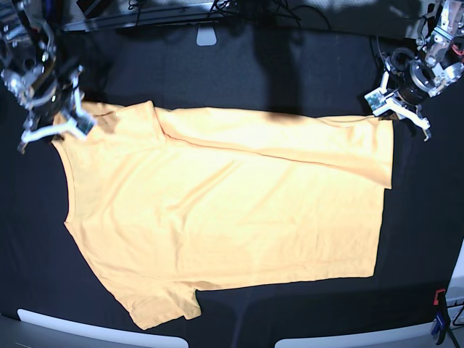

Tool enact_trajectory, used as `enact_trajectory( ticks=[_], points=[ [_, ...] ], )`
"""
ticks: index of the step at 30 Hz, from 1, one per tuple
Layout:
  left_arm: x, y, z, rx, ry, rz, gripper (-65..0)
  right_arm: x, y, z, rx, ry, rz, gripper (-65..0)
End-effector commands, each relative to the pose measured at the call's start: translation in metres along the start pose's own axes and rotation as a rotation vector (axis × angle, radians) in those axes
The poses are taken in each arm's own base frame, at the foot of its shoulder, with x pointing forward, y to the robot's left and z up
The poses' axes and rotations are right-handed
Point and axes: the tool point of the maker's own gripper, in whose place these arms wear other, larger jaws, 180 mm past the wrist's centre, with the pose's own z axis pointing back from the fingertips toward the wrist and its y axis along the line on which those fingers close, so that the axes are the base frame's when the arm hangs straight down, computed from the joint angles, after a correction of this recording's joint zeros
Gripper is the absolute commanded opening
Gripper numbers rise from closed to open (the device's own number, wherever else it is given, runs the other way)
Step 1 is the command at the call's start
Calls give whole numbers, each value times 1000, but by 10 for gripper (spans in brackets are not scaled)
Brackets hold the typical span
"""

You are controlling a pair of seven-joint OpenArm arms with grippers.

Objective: Layout the t-shirt on the table in an organized manner, then fold the t-shirt properly
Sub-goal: 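Adjust both grippers' hold on the shoulders and pull the shirt taut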

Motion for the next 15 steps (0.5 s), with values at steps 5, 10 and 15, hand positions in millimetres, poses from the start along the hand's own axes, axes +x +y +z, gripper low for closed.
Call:
enact_trajectory(
  ticks=[5,10,15],
  points=[
    [-6,9,3,16,23,-21,-650,-10,6,10,15,37,46,-410],
    [-6,9,3,18,23,-22,-650,-32,44,17,148,87,125,-282],
    [-6,9,3,17,24,-21,-650,-27,40,8,136,37,114,-277]
  ],
)
